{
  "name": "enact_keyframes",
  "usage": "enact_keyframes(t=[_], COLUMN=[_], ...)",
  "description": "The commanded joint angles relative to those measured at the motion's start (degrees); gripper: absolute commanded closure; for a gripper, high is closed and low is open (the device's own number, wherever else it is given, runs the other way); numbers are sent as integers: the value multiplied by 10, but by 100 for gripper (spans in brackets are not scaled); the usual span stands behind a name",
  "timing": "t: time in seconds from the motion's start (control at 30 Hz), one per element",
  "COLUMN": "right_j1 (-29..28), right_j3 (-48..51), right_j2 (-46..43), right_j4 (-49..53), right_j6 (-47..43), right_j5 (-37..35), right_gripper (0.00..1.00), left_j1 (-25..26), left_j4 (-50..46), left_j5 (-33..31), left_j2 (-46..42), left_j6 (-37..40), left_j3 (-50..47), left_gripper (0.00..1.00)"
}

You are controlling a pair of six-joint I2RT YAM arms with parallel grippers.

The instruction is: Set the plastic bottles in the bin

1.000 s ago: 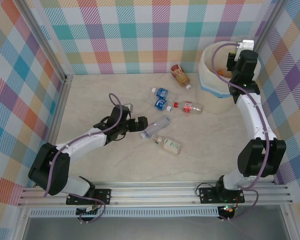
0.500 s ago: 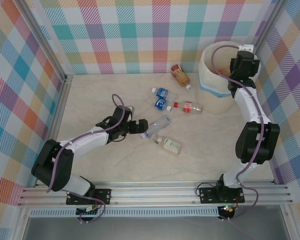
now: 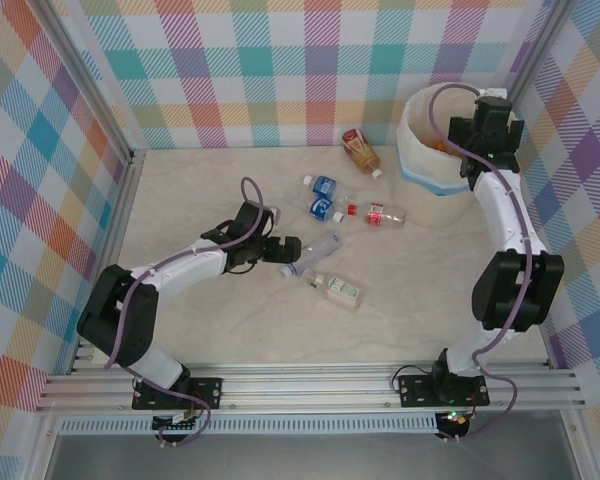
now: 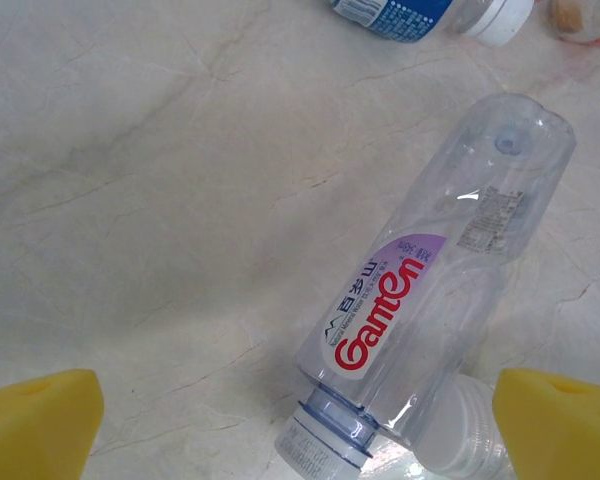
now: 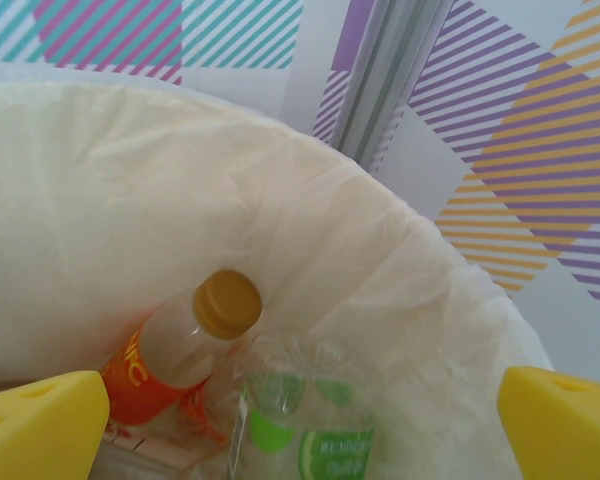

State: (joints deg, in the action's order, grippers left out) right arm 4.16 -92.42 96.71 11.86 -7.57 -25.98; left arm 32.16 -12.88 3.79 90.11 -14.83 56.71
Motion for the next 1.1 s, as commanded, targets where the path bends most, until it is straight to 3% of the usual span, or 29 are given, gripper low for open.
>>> enact_keyframes(t=[0.0, 0.33, 0.53, 0.73, 1.07], right_j1=[0, 0, 0, -14, -31], right_j3=[34, 222, 303, 347, 370], right_j2=[-83, -286, -355, -385, -373], right_j4=[24, 5, 7, 31, 25], right_j6=[54, 172, 254, 281, 271], right_j5=[36, 272, 387, 425, 429], right_gripper=[0, 0, 0, 0, 0], left_j1=[13, 49, 65, 69, 69], left_j4=[-12, -65, -69, -67, -73], left_j5=[-7, -4, -20, -37, -86], left_j2=[19, 112, 168, 206, 227], left_j6=[53, 116, 116, 104, 95], left_j3=[20, 104, 141, 161, 168], left_gripper=[0, 8, 12, 20, 36])
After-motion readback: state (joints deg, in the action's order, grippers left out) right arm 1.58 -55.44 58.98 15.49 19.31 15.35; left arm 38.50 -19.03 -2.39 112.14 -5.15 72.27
